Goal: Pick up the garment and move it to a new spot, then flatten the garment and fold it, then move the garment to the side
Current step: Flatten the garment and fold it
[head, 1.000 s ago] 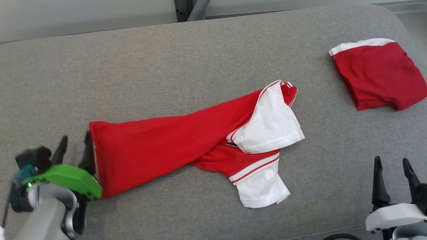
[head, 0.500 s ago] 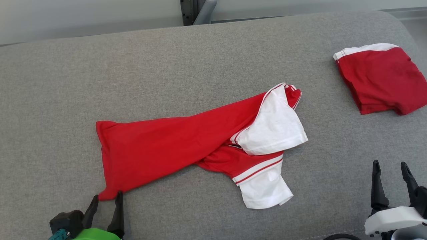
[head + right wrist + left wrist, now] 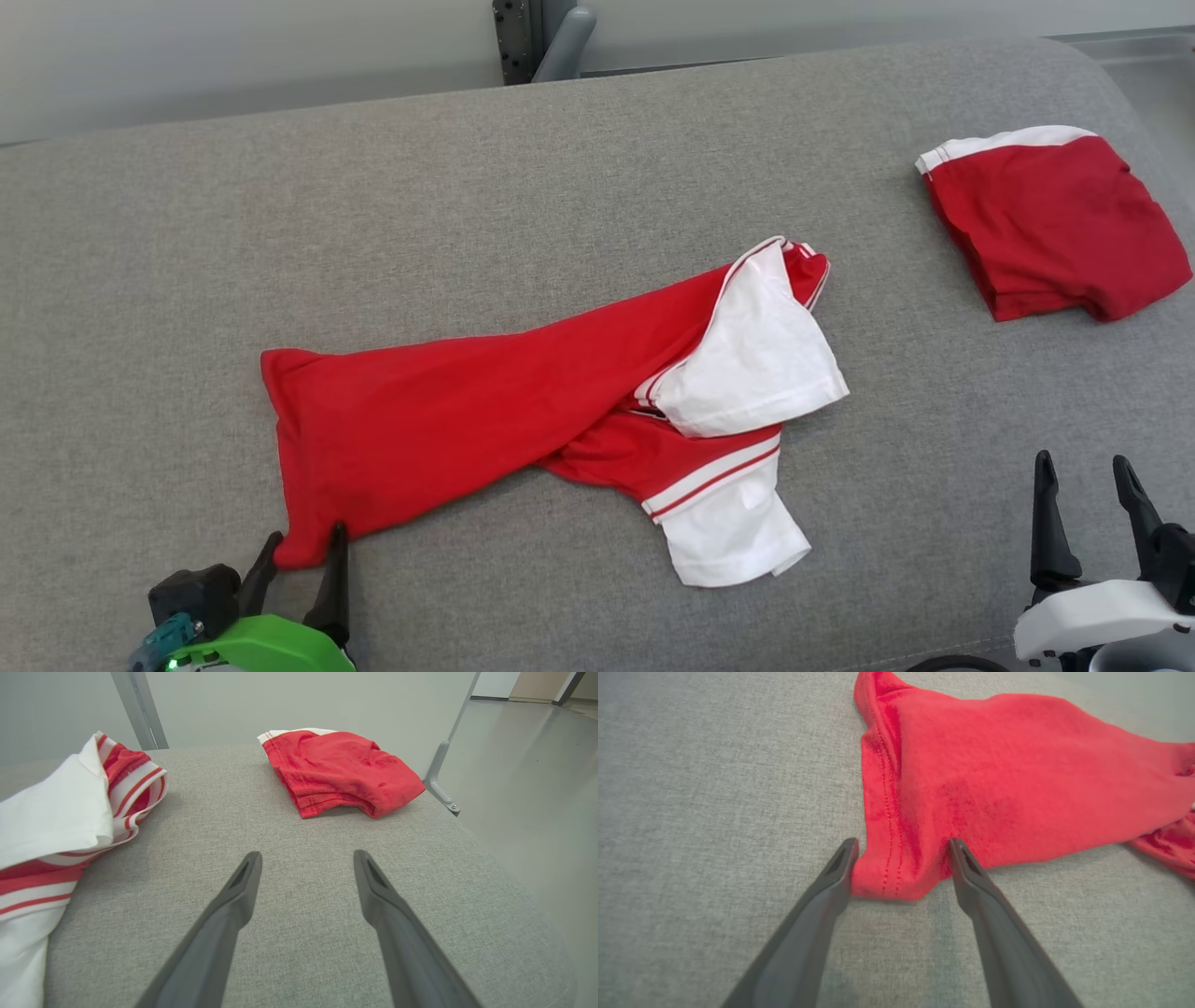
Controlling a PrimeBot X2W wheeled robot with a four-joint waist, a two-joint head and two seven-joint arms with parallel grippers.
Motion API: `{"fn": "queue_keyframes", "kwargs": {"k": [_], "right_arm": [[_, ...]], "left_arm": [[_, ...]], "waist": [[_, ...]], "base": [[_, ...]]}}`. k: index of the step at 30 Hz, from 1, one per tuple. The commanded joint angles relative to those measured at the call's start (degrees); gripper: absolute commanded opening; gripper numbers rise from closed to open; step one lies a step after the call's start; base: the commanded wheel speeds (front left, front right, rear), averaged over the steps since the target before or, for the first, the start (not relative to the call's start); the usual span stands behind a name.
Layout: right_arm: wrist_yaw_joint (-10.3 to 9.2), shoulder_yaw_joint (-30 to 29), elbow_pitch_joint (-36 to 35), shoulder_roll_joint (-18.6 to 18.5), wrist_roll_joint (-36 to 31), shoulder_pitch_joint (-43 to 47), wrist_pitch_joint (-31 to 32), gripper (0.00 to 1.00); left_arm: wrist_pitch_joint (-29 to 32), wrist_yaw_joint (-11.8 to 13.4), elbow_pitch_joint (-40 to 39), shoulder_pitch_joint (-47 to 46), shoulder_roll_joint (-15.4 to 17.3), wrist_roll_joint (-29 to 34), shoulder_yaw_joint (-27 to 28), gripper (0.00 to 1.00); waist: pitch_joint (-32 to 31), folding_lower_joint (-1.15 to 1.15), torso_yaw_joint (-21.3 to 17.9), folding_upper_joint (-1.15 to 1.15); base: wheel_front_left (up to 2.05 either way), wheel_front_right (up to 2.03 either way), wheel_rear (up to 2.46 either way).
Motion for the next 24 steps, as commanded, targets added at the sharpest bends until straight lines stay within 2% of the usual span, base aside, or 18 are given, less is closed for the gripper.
{"fn": "queue_keyframes", "kwargs": {"k": [1,2,4,6,7,10,12,18,22,24], "right_arm": [[-0.05,-0.13,0.03,-0.16,0.28,0.09,-0.06,1.00],[-0.05,-0.31,-0.01,-0.16,0.34,0.09,-0.06,1.00],[-0.04,-0.47,-0.06,-0.16,0.46,0.09,-0.06,1.00],[-0.05,-0.63,-0.08,-0.16,0.51,0.20,-0.06,1.00],[-0.04,-0.72,-0.05,-0.16,0.58,0.26,-0.06,1.00],[-0.05,-1.05,0.20,-0.16,0.65,0.46,-0.06,1.00],[-0.05,-1.06,0.32,-0.16,0.77,0.42,-0.06,1.00],[-0.05,-0.77,0.43,-0.17,1.01,0.17,-0.06,1.00],[-0.04,-0.89,0.37,-0.17,0.83,0.28,-0.06,1.00],[-0.05,-0.88,0.37,-0.16,0.73,0.32,-0.06,1.00]], "left_arm": [[0.14,-0.45,0.64,-0.78,-0.09,0.40,-0.15,0.65],[0.36,-0.80,1.16,-1.12,-0.17,0.29,-0.37,0.47],[0.38,-1.28,1.99,-1.69,-0.19,0.37,-0.68,0.32],[0.17,-1.45,2.51,-2.01,-0.27,0.60,-0.89,0.05],[0.08,-1.44,2.55,-2.17,-0.30,0.83,-0.87,0.00],[-0.24,-1.27,2.24,-2.62,-0.11,1.22,-0.65,0.05],[-0.27,-1.35,1.87,-2.91,0.13,1.37,-0.69,0.00],[2.43,-2.70,-0.56,-3.75,1.21,0.12,-1.08,0.00],[8.98,-5.15,-5.55,-3.95,3.71,-2.22,-1.69,0.00],[13.45,-6.14,-8.67,-3.71,6.42,-3.48,-2.03,0.00]], "waist": [[0.05,0.00,-0.34,0.00],[0.09,0.00,-0.49,0.00],[0.15,0.00,-0.80,0.00],[0.20,0.00,-0.99,0.00],[0.21,0.00,-1.03,0.00],[0.29,0.00,-0.94,0.00],[0.36,0.00,-0.77,0.00],[0.41,0.00,-0.18,0.00],[0.40,0.00,0.27,0.00],[0.47,0.00,0.41,0.00]], "base": [[0.00,0.00,0.00],[0.00,0.00,0.00],[0.00,0.00,0.00],[0.00,0.00,0.00],[0.00,0.00,0.00],[0.00,0.00,0.00],[0.00,0.00,0.00],[0.00,0.00,0.00],[0.00,0.00,0.00],[0.00,0.00,0.00]]}}
